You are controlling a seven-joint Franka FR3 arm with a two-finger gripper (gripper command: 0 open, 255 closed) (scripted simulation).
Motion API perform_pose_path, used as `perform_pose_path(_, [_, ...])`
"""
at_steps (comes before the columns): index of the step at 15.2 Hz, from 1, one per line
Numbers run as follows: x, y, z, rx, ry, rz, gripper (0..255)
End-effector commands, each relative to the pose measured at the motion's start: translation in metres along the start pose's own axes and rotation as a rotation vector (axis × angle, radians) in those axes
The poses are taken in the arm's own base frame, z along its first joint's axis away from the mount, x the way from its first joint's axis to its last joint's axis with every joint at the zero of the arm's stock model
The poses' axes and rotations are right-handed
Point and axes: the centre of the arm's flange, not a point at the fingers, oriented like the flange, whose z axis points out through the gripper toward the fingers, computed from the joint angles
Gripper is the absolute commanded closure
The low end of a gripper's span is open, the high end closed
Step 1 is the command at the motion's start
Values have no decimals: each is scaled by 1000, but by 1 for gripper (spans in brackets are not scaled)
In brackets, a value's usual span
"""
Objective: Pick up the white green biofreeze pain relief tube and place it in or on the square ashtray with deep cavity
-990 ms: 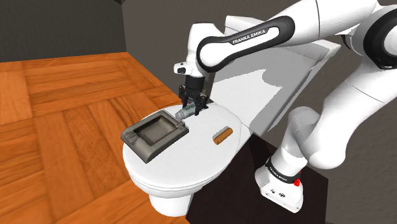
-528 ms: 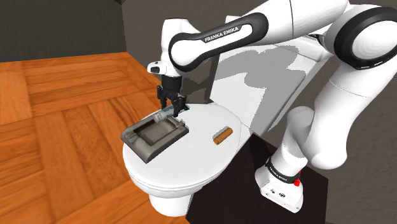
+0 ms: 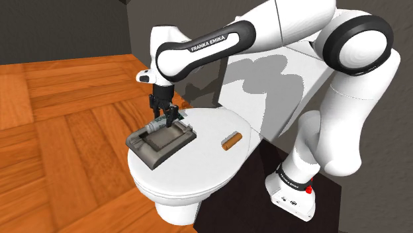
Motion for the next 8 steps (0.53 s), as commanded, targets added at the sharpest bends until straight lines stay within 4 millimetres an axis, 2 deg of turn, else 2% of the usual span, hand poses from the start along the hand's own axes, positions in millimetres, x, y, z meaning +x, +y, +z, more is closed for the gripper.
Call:
perform_pose_path(1, [-1, 1, 9, -1, 0, 0, 255])
perform_pose_path(8, [-5, 5, 46, -1, 0, 0, 255])
